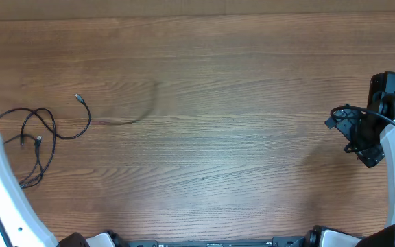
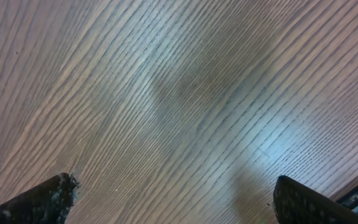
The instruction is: Untangle cables
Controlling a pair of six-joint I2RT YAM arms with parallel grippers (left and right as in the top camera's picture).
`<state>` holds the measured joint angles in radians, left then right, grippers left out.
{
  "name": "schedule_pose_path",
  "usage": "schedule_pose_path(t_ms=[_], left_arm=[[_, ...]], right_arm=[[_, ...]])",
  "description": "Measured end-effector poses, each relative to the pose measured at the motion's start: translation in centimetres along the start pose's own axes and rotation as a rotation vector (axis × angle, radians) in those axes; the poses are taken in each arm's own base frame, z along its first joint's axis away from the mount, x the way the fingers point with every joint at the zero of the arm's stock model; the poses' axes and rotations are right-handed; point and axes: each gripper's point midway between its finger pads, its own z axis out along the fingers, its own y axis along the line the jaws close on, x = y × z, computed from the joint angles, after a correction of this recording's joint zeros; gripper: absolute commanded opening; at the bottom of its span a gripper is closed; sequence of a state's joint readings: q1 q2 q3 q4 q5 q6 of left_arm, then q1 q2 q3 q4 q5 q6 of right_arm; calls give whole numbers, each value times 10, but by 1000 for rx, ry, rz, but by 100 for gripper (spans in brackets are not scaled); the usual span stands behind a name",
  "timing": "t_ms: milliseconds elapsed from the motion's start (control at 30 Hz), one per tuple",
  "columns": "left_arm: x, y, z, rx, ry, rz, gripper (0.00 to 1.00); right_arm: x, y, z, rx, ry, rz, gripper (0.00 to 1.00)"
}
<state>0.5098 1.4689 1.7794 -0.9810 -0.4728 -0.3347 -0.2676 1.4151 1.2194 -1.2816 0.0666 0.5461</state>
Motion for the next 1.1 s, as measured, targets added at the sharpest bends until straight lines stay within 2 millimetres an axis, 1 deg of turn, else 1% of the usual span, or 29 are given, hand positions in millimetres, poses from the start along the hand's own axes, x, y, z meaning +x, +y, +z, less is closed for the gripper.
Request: schedule_pose_path(t_ms=[67,133,267,367,433,467,500,567,633,700,733,767,800,833,867,967,1100], left_arm=[[7,2,2,13,38,-42,4],[11,-7,1,57,61,-69,4],[23,-38,-1,185,116,-77,4],[35,-63,2,243,161,-47,4],[47,-77,10,254,196,-16,4],[56,-85,17,249,223,7,4],[62,-88,20,244,239,20,4],[79,-97,33,224,289,60,4],[93,-101,44,204,331,86,4],[100,-102,51,190,353,98,6],[102,-103,53,187,358,101,17],[102,-103,54,187,359,102,41],[102,-103,54,188,359,105,60],[102,-104,54,191,357,103,67],[101,-106,54,200,355,100,70],[106,-118,49,261,378,96,71],[122,-150,30,399,440,120,70]], right_arm=[[0,0,0,0,1,0,100],[0,0,0,-1,0,0,100],[0,0,0,-1,-1,0,100],[-1,0,0,-2,-2,0,100],[0,0,0,-2,-2,0,100],[0,0,0,-2,-2,1,100],[0,0,0,-2,-1,1,100],[0,0,0,-2,-2,0,100],[0,0,0,-1,-1,0,100],[0,0,0,-2,-2,0,100],[0,0,0,-2,-2,0,100],[0,0,0,-2,-1,0,100],[0,0,0,-2,-2,0,100],[-1,1,0,-2,-3,0,100],[-1,1,0,-3,-3,0,100],[-1,1,0,-4,-5,0,100],[-2,1,0,-5,-7,1,100]])
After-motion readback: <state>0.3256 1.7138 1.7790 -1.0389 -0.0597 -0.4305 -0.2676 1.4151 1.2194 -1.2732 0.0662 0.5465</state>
